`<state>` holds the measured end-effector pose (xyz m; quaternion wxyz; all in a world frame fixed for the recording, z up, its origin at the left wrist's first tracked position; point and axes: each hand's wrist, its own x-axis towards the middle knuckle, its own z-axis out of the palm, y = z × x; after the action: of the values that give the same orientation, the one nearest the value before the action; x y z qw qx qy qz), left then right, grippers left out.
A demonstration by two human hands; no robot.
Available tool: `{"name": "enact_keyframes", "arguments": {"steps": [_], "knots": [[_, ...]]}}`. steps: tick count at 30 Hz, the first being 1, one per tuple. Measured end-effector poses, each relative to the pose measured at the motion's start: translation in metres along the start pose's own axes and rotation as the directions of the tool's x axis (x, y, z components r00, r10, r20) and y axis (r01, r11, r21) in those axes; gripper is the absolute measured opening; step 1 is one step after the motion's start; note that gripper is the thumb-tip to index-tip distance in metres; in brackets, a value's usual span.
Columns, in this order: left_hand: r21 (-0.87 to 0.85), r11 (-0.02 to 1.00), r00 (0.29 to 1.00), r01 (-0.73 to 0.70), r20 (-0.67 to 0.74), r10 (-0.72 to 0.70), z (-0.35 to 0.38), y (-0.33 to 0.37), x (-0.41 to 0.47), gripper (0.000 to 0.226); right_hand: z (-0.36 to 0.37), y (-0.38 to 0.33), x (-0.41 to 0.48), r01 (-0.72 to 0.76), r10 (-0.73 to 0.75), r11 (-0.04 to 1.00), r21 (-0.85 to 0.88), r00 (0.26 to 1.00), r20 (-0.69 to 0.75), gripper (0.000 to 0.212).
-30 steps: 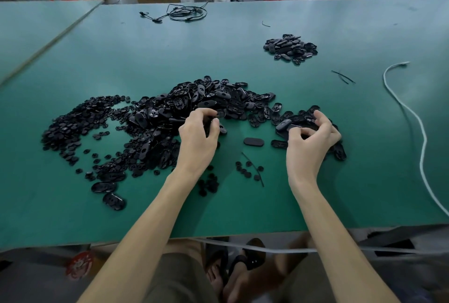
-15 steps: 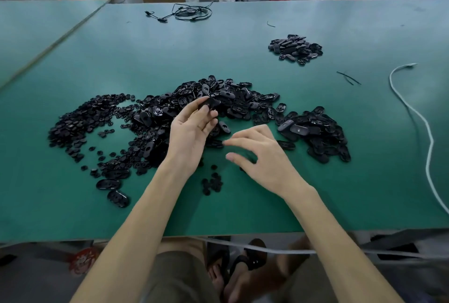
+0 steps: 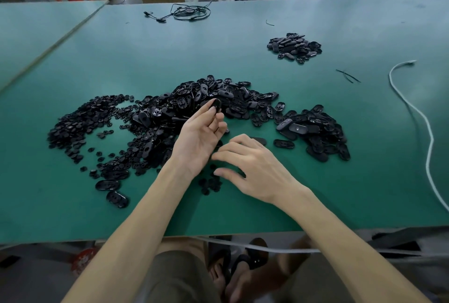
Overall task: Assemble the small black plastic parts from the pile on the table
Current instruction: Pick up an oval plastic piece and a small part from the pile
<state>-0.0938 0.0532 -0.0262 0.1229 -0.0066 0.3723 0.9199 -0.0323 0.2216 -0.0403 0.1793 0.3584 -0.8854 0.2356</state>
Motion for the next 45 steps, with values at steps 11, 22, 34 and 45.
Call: {"name": "enact_keyframes", "arguments": {"steps": [11, 22, 34, 45], "knots": [[-0.008, 1.0, 1.0, -0.002, -0.017, 0.002, 0.001, -0.003, 0.001, 0.025, -0.002, -0.003, 0.002, -0.015, 0.015, 1.0, -0.001, 1.0, -0.008, 0.02], [-0.075, 0.994, 0.997, 0.074, 0.036, -0.072, 0.008, -0.015, 0.001, 0.022, -0.004, -0.005, 0.001, -0.01, 0.011, 1.0, 0.021, 0.998, -0.064, 0.011], [0.127, 0.989, 0.994, 0.079, 0.071, -0.088, 0.008, -0.012, -0.007, 0.025, -0.007, -0.008, 0.002, -0.117, 0.123, 0.992, 0.041, 0.968, -0.217, 0.002], [0.16, 0.987, 0.999, 0.0, 0.043, -0.007, 0.008, -0.014, -0.005, 0.026, -0.008, 0.004, 0.003, -0.308, 0.427, 0.881, 0.358, 0.844, -0.326, 0.016]]}}
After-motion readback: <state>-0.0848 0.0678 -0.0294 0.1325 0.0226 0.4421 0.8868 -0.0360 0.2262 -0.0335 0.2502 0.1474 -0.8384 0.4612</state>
